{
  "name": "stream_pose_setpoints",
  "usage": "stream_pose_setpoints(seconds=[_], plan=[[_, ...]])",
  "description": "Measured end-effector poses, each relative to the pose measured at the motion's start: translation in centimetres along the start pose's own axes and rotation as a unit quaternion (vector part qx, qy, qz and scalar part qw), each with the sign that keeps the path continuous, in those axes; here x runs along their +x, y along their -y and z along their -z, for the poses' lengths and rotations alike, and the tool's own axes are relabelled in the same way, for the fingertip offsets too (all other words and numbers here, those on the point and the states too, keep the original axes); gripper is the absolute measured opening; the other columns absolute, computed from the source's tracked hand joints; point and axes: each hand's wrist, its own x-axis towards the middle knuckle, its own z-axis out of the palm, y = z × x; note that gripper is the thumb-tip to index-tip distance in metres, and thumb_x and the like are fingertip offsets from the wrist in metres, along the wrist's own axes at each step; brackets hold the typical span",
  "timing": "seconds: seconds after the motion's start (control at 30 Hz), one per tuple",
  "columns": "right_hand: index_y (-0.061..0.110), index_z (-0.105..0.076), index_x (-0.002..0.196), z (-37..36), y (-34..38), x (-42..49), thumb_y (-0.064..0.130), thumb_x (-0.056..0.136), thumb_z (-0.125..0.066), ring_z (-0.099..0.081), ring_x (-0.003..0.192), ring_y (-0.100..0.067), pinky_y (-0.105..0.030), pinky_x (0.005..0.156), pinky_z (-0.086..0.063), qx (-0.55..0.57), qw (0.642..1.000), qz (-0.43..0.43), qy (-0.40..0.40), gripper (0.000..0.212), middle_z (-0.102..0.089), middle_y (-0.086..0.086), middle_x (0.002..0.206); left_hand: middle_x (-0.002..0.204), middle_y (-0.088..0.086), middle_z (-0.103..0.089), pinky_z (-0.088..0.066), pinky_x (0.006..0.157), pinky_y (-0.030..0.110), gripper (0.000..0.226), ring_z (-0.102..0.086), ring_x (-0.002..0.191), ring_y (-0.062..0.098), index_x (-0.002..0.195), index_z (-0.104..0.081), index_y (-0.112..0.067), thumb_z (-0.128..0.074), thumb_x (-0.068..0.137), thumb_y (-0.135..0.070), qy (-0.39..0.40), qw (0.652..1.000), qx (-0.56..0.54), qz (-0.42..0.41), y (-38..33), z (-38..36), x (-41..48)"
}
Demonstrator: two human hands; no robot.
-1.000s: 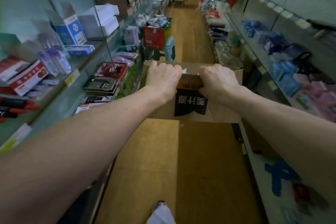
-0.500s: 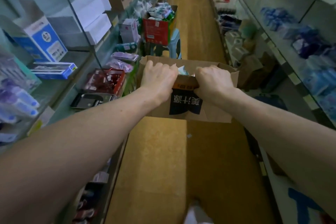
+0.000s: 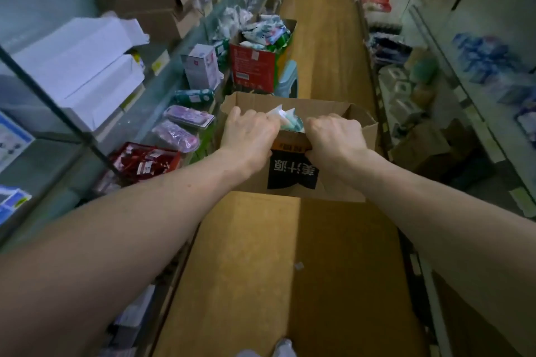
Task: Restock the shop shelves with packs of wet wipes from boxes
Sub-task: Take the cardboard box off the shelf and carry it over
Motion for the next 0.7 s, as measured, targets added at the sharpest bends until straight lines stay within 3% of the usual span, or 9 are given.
stream_pose_setpoints(seconds=[0.47, 0.7], plan=[[0.015, -0.052, 0.119, -0.4, -5.5, 25.0, 0.024, 0.088, -0.064, -0.053, 0.101, -0.023, -0.032, 0.068, -0.039, -0.006, 1.000, 0.017, 0.005, 0.035, -0.061, -0.005, 0.110, 0.116, 0.003, -0.061, -0.033, 0.092, 0.039, 0.035, -0.053, 0.111, 0.024, 0.118, -0.050, -0.017, -0.065, 0.088, -0.028, 0.006, 1.000, 0.009, 0.010, 7.3, -4.2, 23.3], [0.014, -0.052, 0.121, -0.5, -7.8, 36.8, 0.024, 0.089, -0.063, -0.053, 0.105, -0.024, -0.036, 0.077, -0.043, 0.025, 0.999, 0.021, 0.000, 0.036, -0.060, -0.006, 0.115, 0.117, 0.005, -0.060, -0.033, 0.092, 0.041, 0.036, -0.052, 0.112, 0.026, 0.121, -0.049, -0.015, -0.062, 0.089, -0.026, 0.017, 1.000, 0.023, -0.009, 11.3, -5.7, 34.9]])
